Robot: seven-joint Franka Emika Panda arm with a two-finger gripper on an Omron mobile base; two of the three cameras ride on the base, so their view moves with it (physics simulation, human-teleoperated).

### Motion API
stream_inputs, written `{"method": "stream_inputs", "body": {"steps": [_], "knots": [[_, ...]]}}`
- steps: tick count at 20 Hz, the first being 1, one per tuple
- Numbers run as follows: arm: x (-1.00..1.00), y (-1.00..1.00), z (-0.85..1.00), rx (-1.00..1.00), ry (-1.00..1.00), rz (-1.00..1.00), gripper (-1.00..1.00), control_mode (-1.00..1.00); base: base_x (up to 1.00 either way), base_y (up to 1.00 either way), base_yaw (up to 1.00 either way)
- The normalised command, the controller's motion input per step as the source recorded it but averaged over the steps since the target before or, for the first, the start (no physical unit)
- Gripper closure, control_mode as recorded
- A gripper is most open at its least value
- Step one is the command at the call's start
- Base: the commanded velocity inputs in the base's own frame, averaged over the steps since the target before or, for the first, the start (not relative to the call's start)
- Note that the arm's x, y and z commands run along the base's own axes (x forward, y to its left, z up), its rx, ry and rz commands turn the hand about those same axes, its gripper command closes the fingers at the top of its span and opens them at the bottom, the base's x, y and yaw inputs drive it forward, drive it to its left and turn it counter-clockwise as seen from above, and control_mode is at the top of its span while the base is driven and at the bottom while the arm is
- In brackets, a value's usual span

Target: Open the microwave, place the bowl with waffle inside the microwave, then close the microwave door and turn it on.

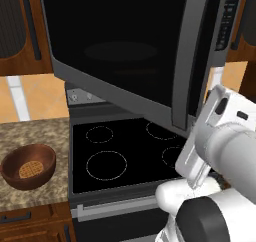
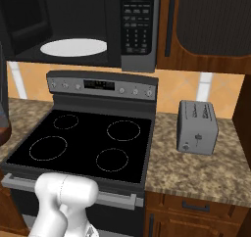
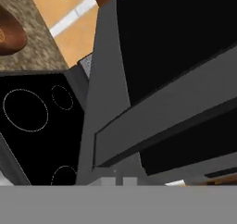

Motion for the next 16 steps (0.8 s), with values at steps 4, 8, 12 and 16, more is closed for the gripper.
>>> {"method": "stream_inputs", "body": {"steps": [4, 8, 12, 16], "knots": [[-1.0, 0.61, 0.0, -0.01, -0.13, 0.03, 1.0, -1.0, 0.0, 0.0, 0.0], [-1.0, -0.12, 0.0, 0.13, -0.04, 0.03, 1.0, -1.0, 0.0, 0.0, 0.0], [-0.61, -0.92, 0.17, 0.29, 0.0, 0.0, 1.0, -1.0, 0.0, 0.0, 0.0], [0.0, -1.0, 0.45, 0.34, 0.04, 0.0, 1.0, -1.0, 0.0, 0.0, 0.0]]}}
